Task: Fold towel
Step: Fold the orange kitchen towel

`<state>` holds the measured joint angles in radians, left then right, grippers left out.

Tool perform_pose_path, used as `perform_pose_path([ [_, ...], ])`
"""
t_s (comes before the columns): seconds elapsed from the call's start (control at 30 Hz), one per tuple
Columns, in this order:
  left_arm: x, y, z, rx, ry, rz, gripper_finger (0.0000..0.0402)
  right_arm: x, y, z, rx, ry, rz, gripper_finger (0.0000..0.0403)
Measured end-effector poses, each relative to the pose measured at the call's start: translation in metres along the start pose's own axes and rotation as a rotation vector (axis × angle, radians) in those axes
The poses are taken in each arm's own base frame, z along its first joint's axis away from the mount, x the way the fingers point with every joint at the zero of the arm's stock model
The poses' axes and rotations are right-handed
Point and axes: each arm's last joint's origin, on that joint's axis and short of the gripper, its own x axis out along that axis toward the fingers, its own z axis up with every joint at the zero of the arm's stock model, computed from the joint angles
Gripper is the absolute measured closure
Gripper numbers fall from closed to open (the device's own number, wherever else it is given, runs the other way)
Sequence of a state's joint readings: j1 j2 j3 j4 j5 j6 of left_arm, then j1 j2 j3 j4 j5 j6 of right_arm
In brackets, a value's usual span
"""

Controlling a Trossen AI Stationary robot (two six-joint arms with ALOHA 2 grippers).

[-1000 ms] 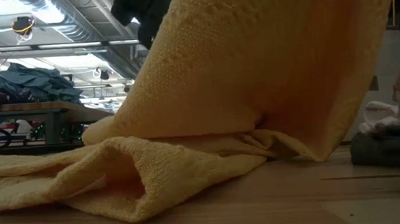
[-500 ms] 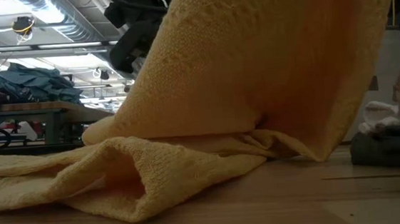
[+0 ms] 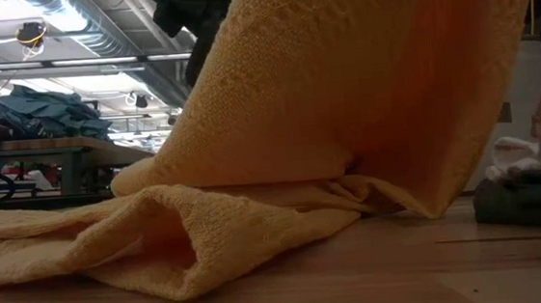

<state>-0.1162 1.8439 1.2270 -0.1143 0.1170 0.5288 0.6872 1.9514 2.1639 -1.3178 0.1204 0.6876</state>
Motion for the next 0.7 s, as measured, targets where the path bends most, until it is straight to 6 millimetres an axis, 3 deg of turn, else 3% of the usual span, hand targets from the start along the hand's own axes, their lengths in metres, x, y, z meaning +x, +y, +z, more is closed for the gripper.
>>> perform_pose_path([
  [0.27, -0.0002, 0.0033, 0.0043, -0.002, -0.036, 0.048, 0.0315, 0.0, 0.0, 0.0, -0.001, 0.0, 0.0, 0.0393],
  [0.7, 0.0001, 0.0032, 0.0023, -0.243, 0.012, 0.124, 0.0315, 0.0, 0.0, -0.0001, -0.005, 0.001, 0.001, 0.0393],
])
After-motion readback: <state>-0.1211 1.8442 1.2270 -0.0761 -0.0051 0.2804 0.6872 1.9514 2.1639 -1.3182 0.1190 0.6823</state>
